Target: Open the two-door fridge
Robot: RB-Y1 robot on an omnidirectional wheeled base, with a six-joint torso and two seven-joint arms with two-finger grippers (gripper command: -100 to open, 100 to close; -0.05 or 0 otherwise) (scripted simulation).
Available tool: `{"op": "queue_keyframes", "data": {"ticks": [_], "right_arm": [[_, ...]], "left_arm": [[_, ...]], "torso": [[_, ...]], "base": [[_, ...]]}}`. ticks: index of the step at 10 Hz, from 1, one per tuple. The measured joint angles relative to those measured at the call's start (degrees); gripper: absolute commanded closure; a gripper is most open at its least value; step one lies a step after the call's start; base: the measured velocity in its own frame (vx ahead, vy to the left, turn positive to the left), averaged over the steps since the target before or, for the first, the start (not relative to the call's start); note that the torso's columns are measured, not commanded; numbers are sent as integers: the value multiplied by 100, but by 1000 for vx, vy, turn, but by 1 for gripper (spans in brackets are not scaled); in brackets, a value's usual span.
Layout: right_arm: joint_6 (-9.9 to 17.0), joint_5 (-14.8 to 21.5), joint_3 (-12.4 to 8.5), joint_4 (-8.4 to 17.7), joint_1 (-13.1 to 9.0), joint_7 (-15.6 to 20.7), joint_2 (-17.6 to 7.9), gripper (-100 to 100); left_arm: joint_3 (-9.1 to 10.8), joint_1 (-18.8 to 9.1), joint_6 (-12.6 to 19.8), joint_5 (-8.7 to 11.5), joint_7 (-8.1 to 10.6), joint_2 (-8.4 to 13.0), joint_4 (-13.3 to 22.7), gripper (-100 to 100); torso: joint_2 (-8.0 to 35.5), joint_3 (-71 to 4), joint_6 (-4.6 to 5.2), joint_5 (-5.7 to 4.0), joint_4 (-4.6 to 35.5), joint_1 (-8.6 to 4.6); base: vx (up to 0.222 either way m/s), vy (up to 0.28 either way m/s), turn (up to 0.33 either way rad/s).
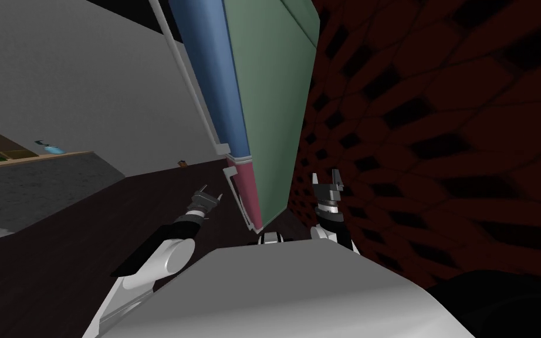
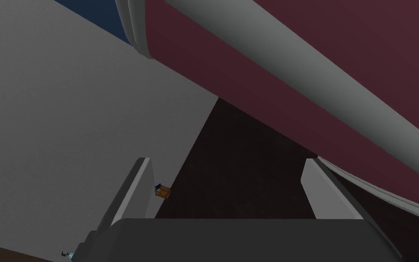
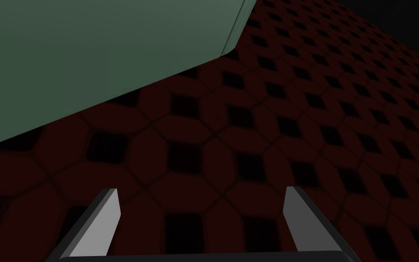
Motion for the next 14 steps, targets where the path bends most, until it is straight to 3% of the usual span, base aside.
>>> {"op": "queue_keyframes", "data": {"ticks": [5,8,10,11,14], "right_arm": [[0,0,0,0,-1,0,-1,0],[0,0,-1,0,-1,0,-1,0],[0,0,-1,0,0,0,-1,0],[0,0,-1,0,-1,0,-1,0],[1,0,-3,1,-3,0,-3,0]], "left_arm": [[205,56,597,372,215,94,-466,-100],[325,0,862,486,322,188,-893,-100],[379,29,931,508,358,193,-988,-100],[382,36,950,514,368,193,-1007,100],[301,29,1000,588,379,257,-979,100]], "torso": [[0,0,0,-1,0,-5],[2,1,0,2,0,3],[-33,-18,0,2,-8,3],[-24,-17,6,2,-10,3],[-36,-32,10,-4,2,42]], "base": [[99,-81,47],[38,-33,18],[108,-1,3],[-7,-10,12],[-45,197,-84]]}}
